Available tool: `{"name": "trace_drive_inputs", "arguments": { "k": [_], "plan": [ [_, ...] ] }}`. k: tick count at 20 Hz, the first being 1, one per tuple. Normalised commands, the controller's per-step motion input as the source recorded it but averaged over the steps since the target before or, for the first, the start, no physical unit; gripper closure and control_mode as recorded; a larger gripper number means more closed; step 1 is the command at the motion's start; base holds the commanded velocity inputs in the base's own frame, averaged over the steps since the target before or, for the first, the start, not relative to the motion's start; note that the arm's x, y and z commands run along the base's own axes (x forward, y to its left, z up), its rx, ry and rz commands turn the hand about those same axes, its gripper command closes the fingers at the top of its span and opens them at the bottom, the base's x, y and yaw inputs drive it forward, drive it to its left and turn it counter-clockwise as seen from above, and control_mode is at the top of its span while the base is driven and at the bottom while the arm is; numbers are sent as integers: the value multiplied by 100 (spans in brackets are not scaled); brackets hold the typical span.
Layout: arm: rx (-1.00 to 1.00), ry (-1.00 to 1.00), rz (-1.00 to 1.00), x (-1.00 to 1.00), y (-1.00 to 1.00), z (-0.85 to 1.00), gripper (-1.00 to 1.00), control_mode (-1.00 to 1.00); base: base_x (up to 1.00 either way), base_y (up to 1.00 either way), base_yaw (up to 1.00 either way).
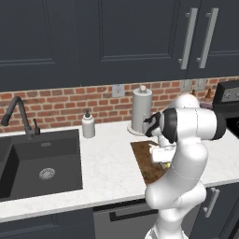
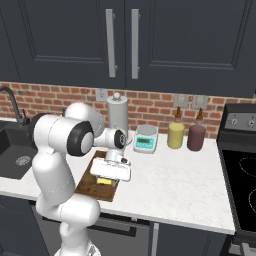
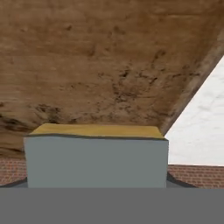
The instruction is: Pick up the sponge from the counter and clean the cutting board by briefly scrubbing or pressing down on the cutting board. Once finished, release the sponge.
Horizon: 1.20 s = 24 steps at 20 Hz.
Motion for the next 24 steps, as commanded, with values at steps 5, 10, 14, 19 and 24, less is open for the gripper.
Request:
{"name": "trace_drive_inputs", "arguments": {
  "k": [5,10,14,19,24],
  "plan": [
    [0,0,0,72,0,-17,100,-100,0,0,0],
    [0,0,0,70,0,-17,100,-100,0,0,0],
    [0,-3,0,56,0,-18,100,-100,0,0,0],
    [1,-13,0,33,0,-5,100,-100,0,0,0],
    [5,-29,0,13,0,0,100,-100,0,0,0]
  ]
}}
